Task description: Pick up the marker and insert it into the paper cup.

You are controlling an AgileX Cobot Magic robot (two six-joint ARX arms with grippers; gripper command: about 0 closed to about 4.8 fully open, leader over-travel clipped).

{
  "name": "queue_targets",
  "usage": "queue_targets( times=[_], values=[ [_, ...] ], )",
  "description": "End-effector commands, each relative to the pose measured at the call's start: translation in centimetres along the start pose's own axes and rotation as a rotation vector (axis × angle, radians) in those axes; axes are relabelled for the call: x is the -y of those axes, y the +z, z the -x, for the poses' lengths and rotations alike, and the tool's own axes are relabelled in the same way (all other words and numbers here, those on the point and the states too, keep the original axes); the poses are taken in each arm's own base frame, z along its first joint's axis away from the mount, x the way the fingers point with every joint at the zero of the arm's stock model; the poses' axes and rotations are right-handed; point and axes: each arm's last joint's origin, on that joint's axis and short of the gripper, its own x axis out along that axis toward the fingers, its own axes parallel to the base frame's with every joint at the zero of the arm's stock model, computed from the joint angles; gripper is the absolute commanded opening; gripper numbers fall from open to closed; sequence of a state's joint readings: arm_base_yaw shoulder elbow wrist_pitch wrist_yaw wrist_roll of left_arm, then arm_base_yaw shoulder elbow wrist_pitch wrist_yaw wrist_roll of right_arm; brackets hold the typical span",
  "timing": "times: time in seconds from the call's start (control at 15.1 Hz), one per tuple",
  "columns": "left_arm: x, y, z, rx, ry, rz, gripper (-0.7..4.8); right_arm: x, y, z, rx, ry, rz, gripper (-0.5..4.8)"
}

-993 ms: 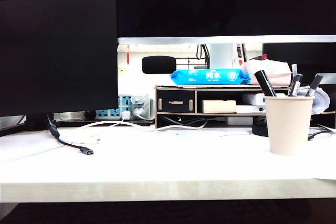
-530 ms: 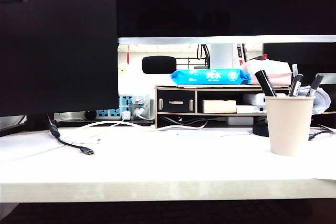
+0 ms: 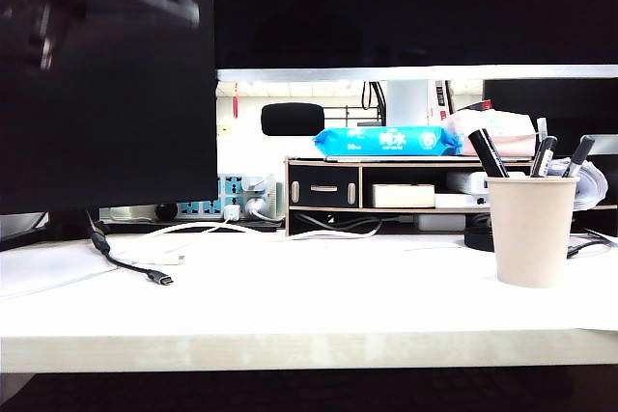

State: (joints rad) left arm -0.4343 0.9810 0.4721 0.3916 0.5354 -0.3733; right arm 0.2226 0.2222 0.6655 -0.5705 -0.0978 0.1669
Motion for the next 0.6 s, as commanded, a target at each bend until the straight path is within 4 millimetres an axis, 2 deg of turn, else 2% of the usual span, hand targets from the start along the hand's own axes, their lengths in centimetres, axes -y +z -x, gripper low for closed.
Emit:
queue_targets(
  times=[0.07, 0.26, 0.4, 0.6],
  values=[
    [0.6, -1.1, -0.4, -0.097, -0.024, 0.035, -0.05, 0.3, -1.7, 0.4, -0.021, -0.008, -0.03, -0.07],
    [1.6, -1.8, -0.9, -0.137, -0.075, -0.032, -0.05, 0.6, -3.6, -0.1, -0.046, -0.012, -0.024, -0.07],
    [2.1, -2.0, -1.1, -0.148, -0.101, -0.036, -0.05, 0.7, -4.1, -0.7, 0.014, 0.017, -0.018, -0.07],
    [2.5, -2.1, -1.2, -0.152, -0.115, -0.046, -0.05, 1.2, -5.7, -2.3, 0.047, 0.021, -0.011, -0.06]
  ],
)
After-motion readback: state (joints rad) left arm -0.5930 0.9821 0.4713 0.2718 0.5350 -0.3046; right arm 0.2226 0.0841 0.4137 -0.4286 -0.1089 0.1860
